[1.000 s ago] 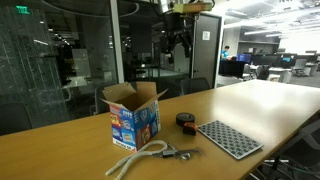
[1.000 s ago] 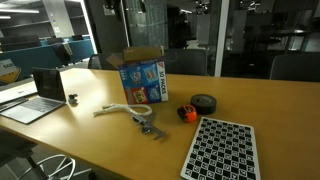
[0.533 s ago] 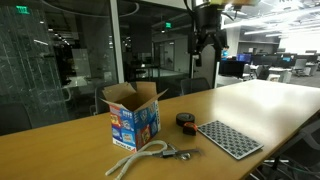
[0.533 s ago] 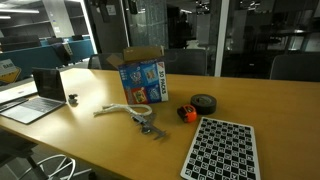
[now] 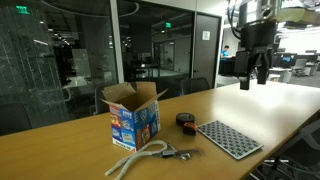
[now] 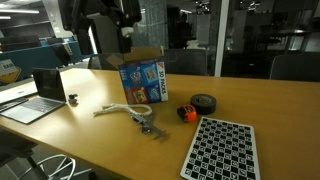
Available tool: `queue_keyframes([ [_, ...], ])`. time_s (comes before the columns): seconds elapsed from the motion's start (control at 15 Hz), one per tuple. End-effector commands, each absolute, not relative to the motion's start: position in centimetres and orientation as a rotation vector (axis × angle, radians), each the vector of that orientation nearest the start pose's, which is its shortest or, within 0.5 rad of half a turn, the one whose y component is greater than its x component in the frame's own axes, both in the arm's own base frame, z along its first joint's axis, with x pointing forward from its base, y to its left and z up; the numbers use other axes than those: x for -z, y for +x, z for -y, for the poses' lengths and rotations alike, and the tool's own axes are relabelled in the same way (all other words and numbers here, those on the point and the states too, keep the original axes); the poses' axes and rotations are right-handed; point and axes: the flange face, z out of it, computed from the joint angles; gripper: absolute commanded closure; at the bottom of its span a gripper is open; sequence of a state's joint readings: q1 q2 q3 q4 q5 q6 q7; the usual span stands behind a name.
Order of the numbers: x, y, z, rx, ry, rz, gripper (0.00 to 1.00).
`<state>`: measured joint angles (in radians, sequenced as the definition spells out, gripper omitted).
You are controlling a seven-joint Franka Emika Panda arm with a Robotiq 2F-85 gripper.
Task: Pick up the cup and put it in the box
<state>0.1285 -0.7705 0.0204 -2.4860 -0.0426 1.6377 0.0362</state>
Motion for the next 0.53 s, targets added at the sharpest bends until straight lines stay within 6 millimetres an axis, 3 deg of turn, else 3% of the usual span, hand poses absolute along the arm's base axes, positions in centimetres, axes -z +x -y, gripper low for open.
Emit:
queue_keyframes([
  [0.0,-52.8,28.1,-2.6,0.022,-3.099,0.278,0.00],
  [0.07,-52.8,29.3,-3.2,-0.061,-3.154,0.235,0.00],
  [0.47,-52.2,29.0,-3.2,-0.079,-3.153,0.242,0.00],
])
